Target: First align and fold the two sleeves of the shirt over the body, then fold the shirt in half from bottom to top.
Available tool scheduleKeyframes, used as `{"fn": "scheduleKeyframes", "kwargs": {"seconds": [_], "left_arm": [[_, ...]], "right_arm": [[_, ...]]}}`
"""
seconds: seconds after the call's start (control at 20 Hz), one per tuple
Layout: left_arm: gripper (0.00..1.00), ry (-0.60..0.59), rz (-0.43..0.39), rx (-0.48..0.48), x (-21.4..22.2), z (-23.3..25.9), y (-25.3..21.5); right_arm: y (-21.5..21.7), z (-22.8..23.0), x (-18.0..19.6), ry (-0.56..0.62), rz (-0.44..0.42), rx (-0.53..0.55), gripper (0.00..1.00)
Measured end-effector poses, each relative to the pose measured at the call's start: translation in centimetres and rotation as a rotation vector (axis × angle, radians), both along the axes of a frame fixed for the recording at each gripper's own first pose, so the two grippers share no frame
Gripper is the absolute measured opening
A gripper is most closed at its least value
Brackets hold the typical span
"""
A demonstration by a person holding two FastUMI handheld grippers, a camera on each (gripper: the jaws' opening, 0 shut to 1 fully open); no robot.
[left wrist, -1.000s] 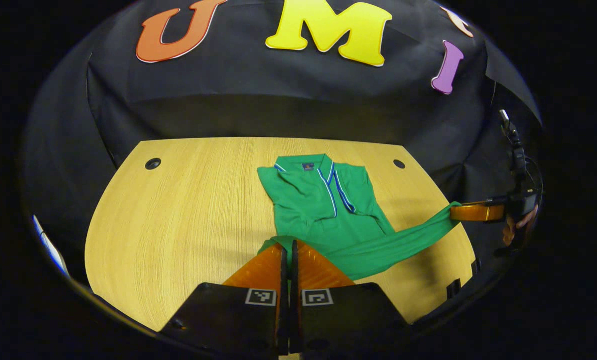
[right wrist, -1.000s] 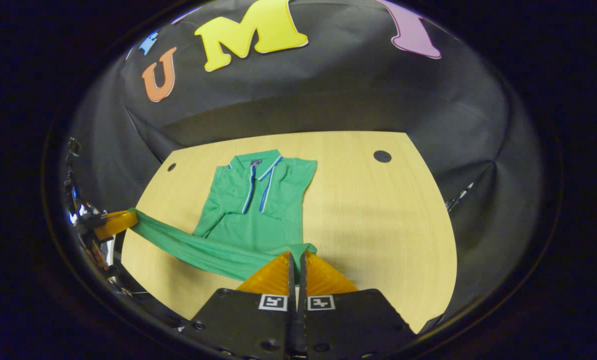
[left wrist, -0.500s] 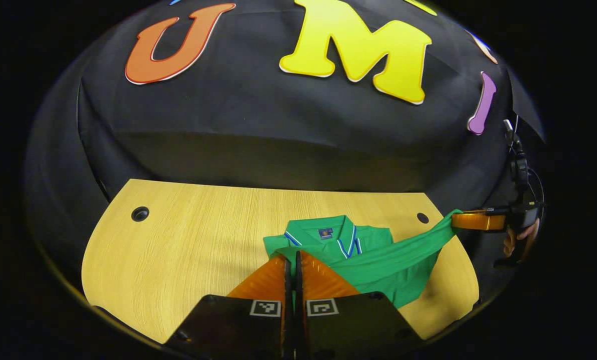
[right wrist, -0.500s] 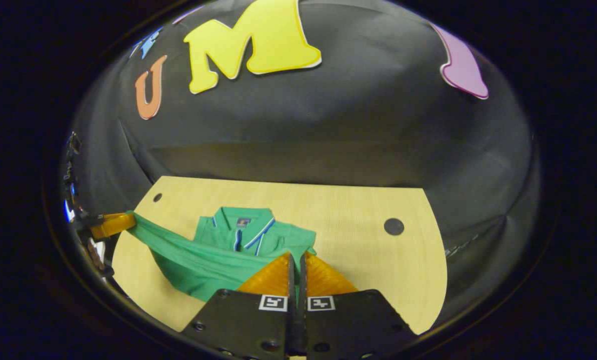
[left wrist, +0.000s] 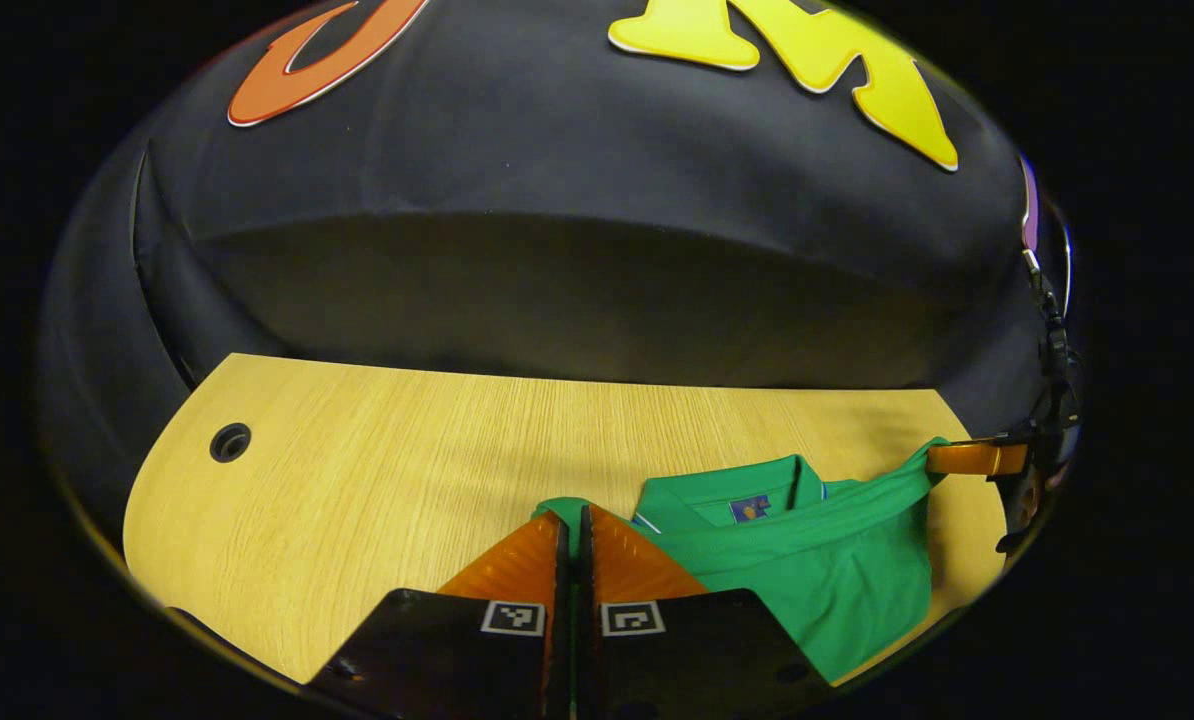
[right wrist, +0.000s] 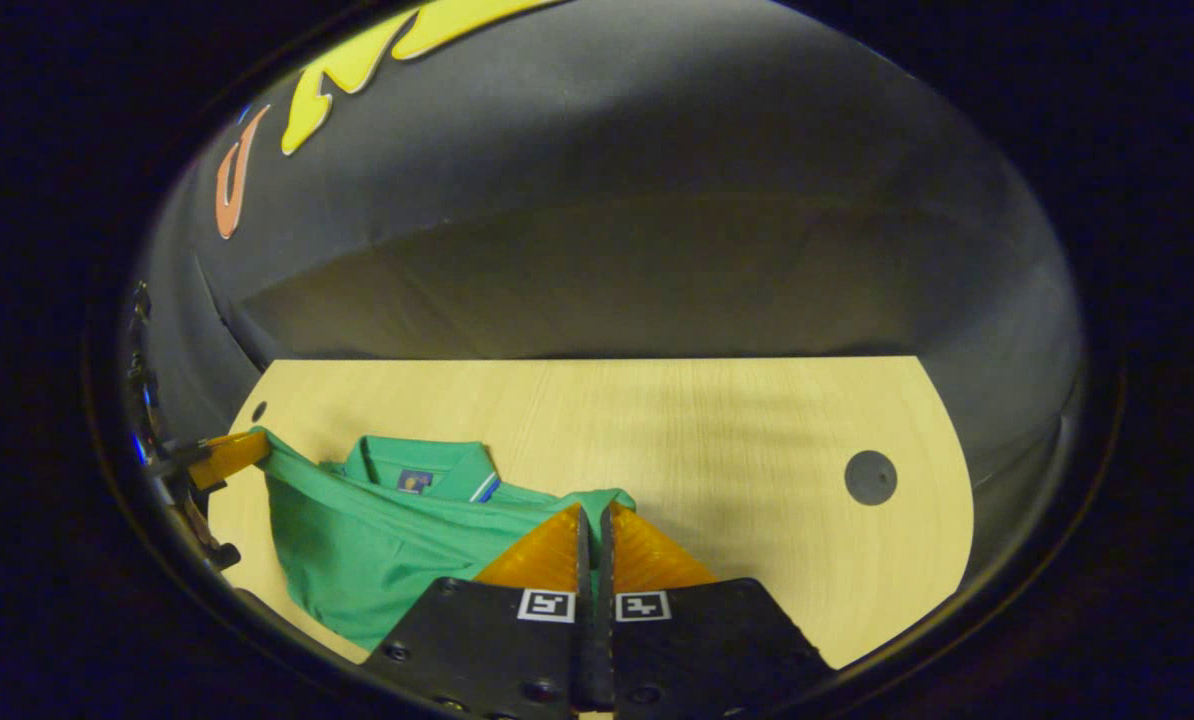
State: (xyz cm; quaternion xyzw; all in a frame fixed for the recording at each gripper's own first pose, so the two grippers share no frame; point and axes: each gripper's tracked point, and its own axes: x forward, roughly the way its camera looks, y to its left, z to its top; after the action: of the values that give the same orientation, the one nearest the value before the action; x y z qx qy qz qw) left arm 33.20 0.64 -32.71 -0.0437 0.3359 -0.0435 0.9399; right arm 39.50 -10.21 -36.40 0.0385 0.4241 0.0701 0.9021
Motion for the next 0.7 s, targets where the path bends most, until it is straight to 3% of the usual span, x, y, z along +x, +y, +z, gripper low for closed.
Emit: {"fn": "scheduleKeyframes", "kwargs": {"seconds": [0.1,0.15,0.35,0.4,0.65,0.7], "left_arm": [[0.14,0.028,0.025,0.016,0.4,-1.7,-0.2],[0.23,0.039,0.035,0.018,0.0,-2.0,-0.3],[1.00,0.021,0.136,0.027,-1.2,-0.9,1.6],[1.00,0.009,0.159,0.025,-1.7,0.0,2.1],[1.00,-0.128,0.189,0.027,-6.8,9.1,2.2],[1.00,-0.193,0.164,0.027,-9.6,12.9,1.3]], "right_arm": [[0.1,-1.3,-0.4,0.015,-0.004,-0.025,0.08],[0.0,-1.5,-0.5,0.011,-0.005,-0.025,0.14],[-0.6,-0.2,-1.7,-0.042,-0.033,-0.073,0.81],[-0.7,0.6,-2.3,-0.069,-0.045,-0.086,0.99],[0.5,8.8,-7.0,-0.230,-0.054,-0.103,0.93],[1.1,12.7,-10.1,-0.303,-0.062,-0.107,0.96]]}}
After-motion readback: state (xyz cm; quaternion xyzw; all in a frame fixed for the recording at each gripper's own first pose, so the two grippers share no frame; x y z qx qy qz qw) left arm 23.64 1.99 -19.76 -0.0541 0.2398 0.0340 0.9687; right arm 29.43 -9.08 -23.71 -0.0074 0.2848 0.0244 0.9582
